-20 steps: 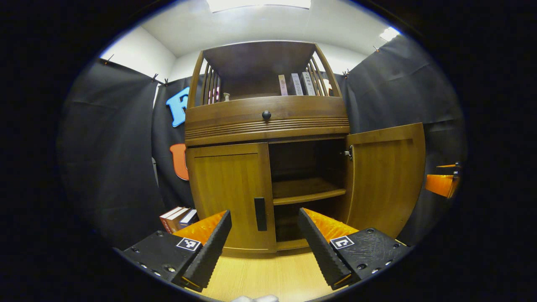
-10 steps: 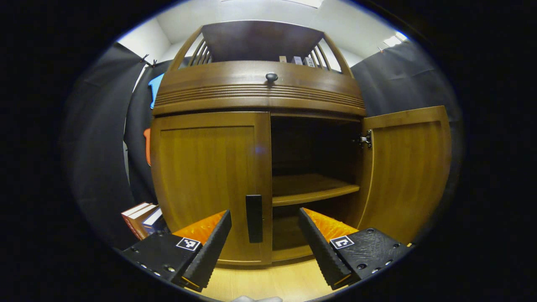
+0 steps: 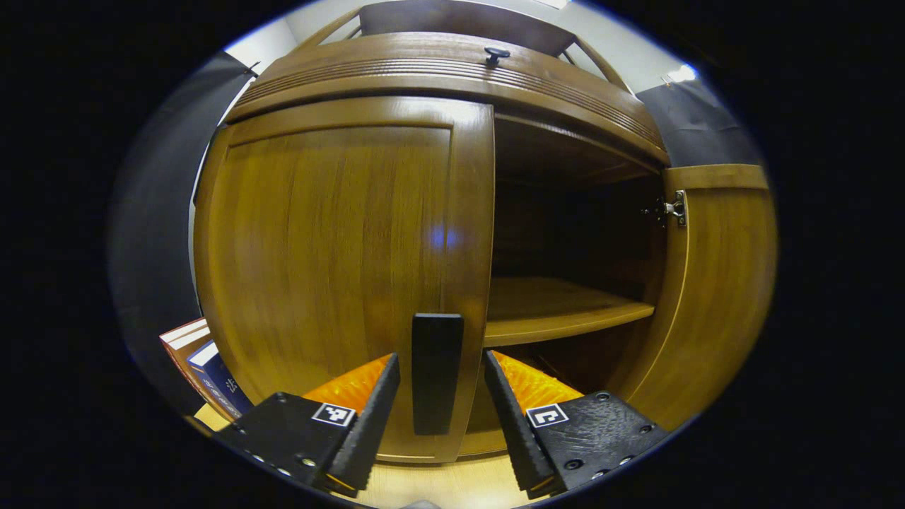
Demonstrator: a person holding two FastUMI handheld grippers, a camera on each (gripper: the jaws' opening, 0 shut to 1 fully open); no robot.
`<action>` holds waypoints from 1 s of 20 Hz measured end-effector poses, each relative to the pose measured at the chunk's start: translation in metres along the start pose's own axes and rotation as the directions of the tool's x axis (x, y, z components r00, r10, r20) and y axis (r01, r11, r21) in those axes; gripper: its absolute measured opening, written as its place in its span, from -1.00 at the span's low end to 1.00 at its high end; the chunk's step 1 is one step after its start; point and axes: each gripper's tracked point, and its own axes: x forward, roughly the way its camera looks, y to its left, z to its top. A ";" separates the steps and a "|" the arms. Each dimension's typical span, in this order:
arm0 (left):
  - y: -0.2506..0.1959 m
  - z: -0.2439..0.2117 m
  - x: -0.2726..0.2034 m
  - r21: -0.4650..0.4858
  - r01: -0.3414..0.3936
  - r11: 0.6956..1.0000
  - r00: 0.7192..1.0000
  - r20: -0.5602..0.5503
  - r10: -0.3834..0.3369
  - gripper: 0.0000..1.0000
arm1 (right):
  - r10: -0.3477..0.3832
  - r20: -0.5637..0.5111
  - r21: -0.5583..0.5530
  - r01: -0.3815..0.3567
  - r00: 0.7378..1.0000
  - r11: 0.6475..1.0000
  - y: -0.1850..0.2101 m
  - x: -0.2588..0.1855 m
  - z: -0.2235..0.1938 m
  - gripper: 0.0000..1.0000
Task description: Open the right door of the double-door shoe cabinet with the right hand, and open the left door with the left hand.
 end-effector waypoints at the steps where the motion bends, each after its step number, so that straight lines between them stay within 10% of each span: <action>1: 0.003 -0.002 0.001 0.003 -0.007 1.000 1.000 -0.004 0.007 0.48 | 0.004 -0.006 -0.002 -0.004 1.000 1.000 0.003 0.002 -0.001 1.00; 4: 0.004 -0.004 0.004 -0.004 0.012 1.000 1.000 0.001 -0.012 -0.40 | 0.021 -0.008 -0.007 -0.021 1.000 1.000 0.010 0.005 0.000 1.00; 5: 0.003 -0.006 0.007 -0.004 0.019 1.000 1.000 -0.001 -0.019 -0.16 | 0.024 -0.009 -0.009 -0.024 1.000 1.000 0.012 0.004 0.000 1.00; 6: 0.004 -0.007 0.006 -0.004 0.025 1.000 1.000 -0.010 -0.025 -0.41 | 0.030 -0.007 -0.008 -0.030 1.000 1.000 0.015 0.004 0.000 1.00; 8: 0.003 -0.007 0.002 -0.004 0.040 0.999 0.999 -0.014 -0.040 -0.19 | 0.035 0.000 -0.009 -0.035 0.999 0.999 0.017 0.000 0.000 1.00; 20: 0.007 -0.011 -0.056 -0.030 0.117 0.993 0.993 -0.022 -0.117 -0.41 | 0.109 -0.009 0.014 -0.109 0.994 0.994 0.033 -0.002 -0.010 1.00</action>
